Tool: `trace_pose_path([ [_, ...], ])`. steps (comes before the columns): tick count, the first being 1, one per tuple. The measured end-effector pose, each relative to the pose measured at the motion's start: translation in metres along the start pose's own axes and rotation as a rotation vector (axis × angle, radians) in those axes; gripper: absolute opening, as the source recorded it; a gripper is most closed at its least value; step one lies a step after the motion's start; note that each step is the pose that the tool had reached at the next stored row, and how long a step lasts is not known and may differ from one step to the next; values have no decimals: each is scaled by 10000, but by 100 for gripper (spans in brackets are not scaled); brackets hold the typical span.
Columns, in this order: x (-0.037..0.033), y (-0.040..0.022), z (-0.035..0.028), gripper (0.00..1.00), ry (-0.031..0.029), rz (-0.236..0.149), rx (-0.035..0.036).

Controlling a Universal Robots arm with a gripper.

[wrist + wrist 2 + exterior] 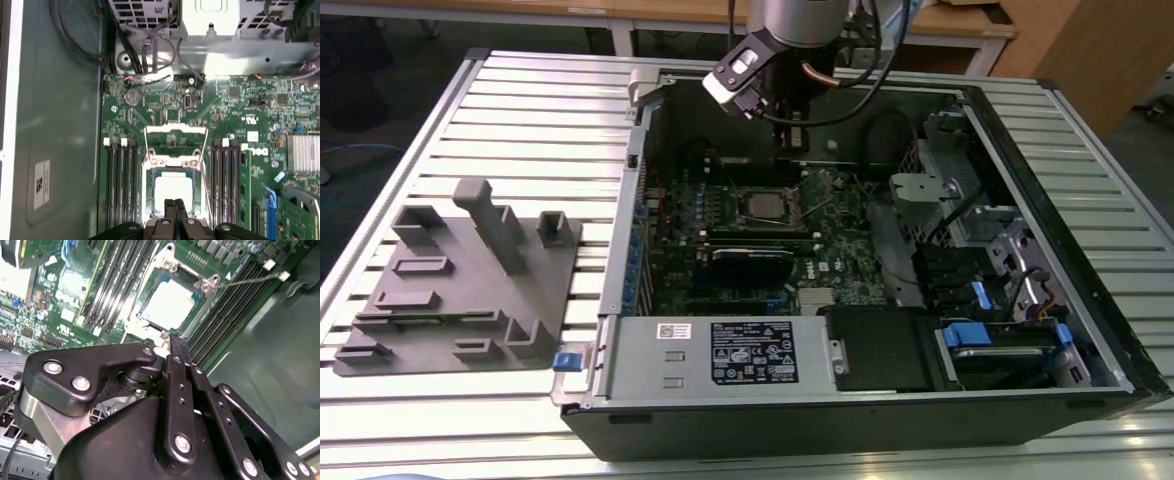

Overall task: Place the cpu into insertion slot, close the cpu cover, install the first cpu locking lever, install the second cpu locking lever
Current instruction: 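Close the cpu cover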

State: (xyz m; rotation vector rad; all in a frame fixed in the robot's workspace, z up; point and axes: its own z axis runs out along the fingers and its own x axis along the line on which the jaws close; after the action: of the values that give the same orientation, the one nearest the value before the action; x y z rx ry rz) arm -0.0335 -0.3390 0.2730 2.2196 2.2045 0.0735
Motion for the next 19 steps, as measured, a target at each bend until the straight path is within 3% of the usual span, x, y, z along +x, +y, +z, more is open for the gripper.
trace_pose_path([
  [19,1,70,3,11,0,-1,0],
])
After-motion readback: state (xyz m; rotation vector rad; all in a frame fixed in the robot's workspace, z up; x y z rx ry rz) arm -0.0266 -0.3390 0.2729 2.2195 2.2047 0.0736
